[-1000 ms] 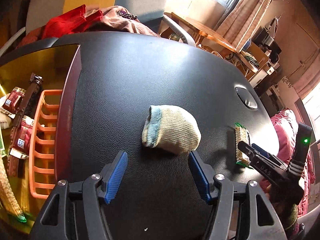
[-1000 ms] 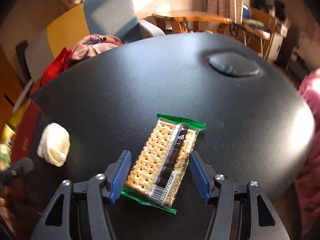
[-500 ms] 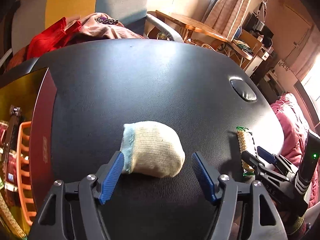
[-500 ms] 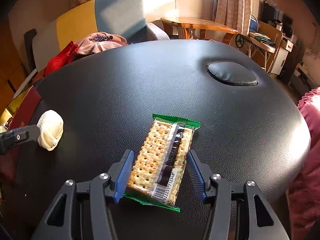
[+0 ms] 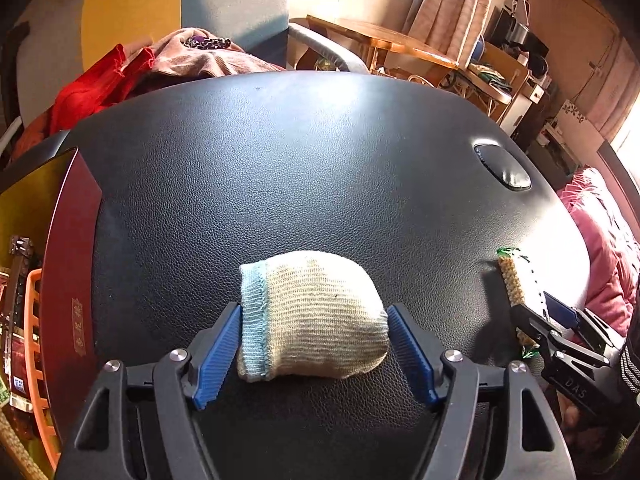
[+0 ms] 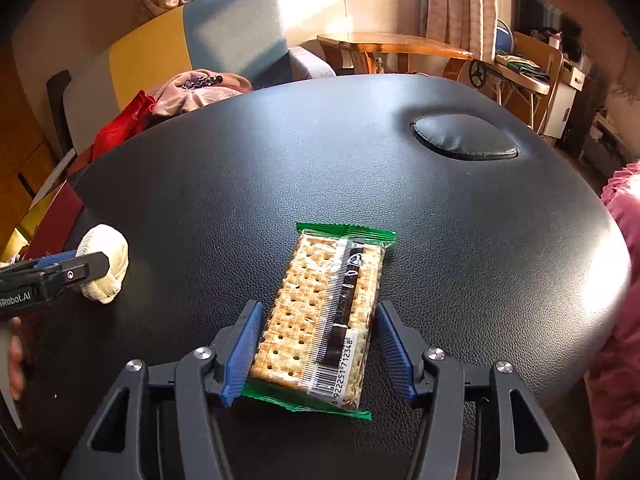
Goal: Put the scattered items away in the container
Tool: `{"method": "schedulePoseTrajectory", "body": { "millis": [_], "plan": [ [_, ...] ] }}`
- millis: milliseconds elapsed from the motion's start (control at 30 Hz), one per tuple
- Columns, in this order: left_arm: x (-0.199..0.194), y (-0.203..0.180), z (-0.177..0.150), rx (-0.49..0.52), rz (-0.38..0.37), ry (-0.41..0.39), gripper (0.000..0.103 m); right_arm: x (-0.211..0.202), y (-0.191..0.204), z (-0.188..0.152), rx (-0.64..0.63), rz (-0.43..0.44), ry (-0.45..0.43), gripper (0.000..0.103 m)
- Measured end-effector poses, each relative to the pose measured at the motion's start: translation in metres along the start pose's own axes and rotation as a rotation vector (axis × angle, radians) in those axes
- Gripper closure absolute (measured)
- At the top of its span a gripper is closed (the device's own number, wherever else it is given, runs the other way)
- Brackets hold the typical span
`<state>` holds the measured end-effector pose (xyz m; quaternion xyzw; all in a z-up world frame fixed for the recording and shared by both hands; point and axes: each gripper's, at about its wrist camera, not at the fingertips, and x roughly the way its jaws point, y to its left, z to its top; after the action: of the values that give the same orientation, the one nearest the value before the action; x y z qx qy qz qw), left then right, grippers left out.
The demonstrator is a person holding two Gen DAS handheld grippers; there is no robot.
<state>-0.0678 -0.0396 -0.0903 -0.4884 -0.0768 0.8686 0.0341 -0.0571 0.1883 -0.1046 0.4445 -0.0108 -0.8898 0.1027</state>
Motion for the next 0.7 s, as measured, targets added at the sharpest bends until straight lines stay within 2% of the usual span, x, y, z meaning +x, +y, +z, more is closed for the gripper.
{"method": "schedulePoseTrajectory", "body": {
  "millis": [133,267,567,633,700],
  "plan": [
    [-0.004,-0.004,-0.008,-0.001,-0.005,-0.01,0.032,-0.007,-0.015,-0.001,0.086,0.039,-0.005,0.043],
    [-0.006,-0.011,-0.015,0.006,-0.004,-0.011,0.032,-0.016,-0.018,-0.001,0.109,0.047,-0.013,0.043],
    [-0.013,-0.005,-0.021,-0.006,-0.029,0.005,0.031,-0.01,0.0,0.01,0.015,-0.008,0.024,0.044],
    [-0.013,-0.004,-0.021,0.001,-0.03,0.005,0.031,-0.007,0.001,0.01,-0.006,-0.017,0.037,0.054],
    [-0.014,-0.003,-0.02,0.011,-0.031,0.005,0.031,-0.004,0.0,0.009,-0.024,-0.023,0.045,0.054]
  ]
}}
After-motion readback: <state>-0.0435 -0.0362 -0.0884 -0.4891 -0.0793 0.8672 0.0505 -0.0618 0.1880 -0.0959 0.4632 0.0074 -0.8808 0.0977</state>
